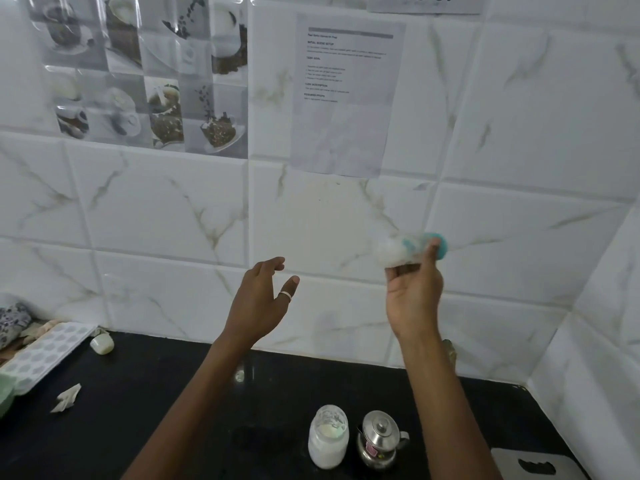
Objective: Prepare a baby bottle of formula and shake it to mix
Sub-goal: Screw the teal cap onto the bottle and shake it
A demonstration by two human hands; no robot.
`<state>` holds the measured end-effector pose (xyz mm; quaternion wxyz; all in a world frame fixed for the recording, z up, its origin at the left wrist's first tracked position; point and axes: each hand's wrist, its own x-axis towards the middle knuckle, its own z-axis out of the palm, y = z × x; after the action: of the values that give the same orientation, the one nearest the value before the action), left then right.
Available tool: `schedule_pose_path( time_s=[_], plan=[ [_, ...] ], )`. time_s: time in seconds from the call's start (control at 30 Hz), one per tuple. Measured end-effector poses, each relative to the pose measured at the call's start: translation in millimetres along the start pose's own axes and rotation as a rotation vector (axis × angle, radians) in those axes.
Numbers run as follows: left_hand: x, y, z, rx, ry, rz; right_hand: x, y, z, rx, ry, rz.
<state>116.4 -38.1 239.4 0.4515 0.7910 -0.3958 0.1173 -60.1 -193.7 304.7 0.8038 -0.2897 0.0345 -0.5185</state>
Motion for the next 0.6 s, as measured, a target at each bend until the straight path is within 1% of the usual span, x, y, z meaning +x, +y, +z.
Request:
schedule_pose_path(
  time_s=[0.07, 0.1, 0.17, 0.2, 0.23, 0.27, 0.37, 0.4, 0.43, 0.5, 0.57, 0.6],
  plan=[
    [1.1, -2.2, -1.5, -0.001, 0.008, -0.007, -1.6, 2.2, 1.6, -0.049, 0.008, 0.006],
    [2.0, -1.4, -1.1, -0.006, 0.008, -0.008, -6.3, 8.4, 1.7, -0.149, -0.008, 0.041],
    [2.9, 1.1, 0.2, -0.013, 0.002, -0.005, -19.3, 22.5, -0.5, -0.393, -0.095, 0.137],
    [2.9, 2.6, 1.0, -0.015, -0.002, 0.0, -23.3, 26.0, -1.8, -0.469, -0.131, 0.153],
    [2.7, 4.1, 1.7, -0.018, -0.005, 0.005, -23.3, 25.9, -2.6, -0.473, -0.135, 0.137],
    [2.3, 4.5, 1.5, -0.021, -0.006, 0.008, -21.0, 22.4, -2.4, -0.394, -0.116, 0.114],
    [2.4, 3.5, -0.6, -0.02, 0.002, 0.013, -5.1, 2.2, -0.5, -0.055, 0.025, -0.014],
    [3.0, 2.8, -1.3, -0.02, 0.004, 0.011, -1.5, -1.1, 0.8, -0.018, 0.046, -0.056],
    [3.7, 2.4, -1.3, -0.019, 0.006, 0.01, -0.9, -0.7, 2.3, -0.034, 0.046, -0.072],
    [4.4, 3.0, -0.1, -0.023, 0.007, 0.009, -9.4, 10.5, 5.4, -0.198, 0.019, -0.003],
    [4.1, 5.6, 2.7, -0.024, 0.004, 0.02, -23.8, 25.5, 4.3, -0.428, -0.071, 0.113],
    [3.6, 6.3, 3.6, -0.022, 0.003, 0.025, -29.6, 30.1, 3.1, -0.499, -0.11, 0.151]
  ],
)
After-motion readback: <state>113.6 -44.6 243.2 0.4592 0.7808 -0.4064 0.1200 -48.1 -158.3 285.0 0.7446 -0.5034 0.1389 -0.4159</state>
